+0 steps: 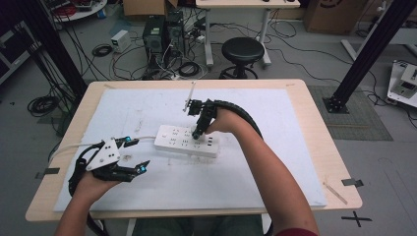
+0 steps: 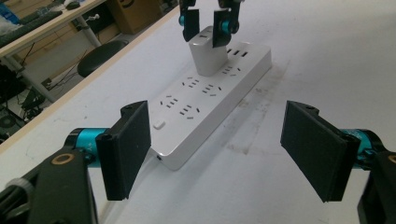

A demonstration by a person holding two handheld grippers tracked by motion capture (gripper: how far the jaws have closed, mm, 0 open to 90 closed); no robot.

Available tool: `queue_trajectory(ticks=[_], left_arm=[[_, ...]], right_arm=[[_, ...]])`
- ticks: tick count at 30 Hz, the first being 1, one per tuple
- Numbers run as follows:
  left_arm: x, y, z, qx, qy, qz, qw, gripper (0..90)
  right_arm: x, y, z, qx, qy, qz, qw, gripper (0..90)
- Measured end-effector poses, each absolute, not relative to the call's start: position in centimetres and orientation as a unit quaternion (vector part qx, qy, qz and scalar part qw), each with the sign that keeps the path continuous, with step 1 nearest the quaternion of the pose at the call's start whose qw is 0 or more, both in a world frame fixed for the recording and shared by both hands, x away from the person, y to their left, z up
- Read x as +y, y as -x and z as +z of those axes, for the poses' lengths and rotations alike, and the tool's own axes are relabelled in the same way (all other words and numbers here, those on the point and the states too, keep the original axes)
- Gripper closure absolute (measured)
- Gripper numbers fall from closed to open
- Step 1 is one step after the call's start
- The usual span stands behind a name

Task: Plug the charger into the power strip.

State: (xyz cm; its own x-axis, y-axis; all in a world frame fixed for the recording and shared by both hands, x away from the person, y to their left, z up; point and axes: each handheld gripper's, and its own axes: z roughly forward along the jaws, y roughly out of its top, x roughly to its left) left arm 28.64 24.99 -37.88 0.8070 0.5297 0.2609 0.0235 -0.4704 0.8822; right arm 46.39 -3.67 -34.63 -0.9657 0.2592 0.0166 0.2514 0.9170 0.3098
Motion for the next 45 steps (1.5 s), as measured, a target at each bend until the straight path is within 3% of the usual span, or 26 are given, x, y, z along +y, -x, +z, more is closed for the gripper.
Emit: queue_trajectory(ticks=[7,14,45], left_arm=[[24.3,-28.9,-37.5,0.156,-0.819,0.256,0.489,24.3],[24.3,-29.2,-37.6,0.151,-0.819,0.249,0.494,24.3],[24.4,-30.0,-37.2,0.156,-0.814,0.241,0.505,24.3]], right_arm=[[-6.1,-44.2,-33.3,0.955,-0.142,0.261,0.0,30.6],[-8.6,-42.1,-32.7,0.92,-0.171,0.35,0.026,21.3],[-20.3,-35.7,-34.7,0.862,-0.252,0.43,0.086,21.1]])
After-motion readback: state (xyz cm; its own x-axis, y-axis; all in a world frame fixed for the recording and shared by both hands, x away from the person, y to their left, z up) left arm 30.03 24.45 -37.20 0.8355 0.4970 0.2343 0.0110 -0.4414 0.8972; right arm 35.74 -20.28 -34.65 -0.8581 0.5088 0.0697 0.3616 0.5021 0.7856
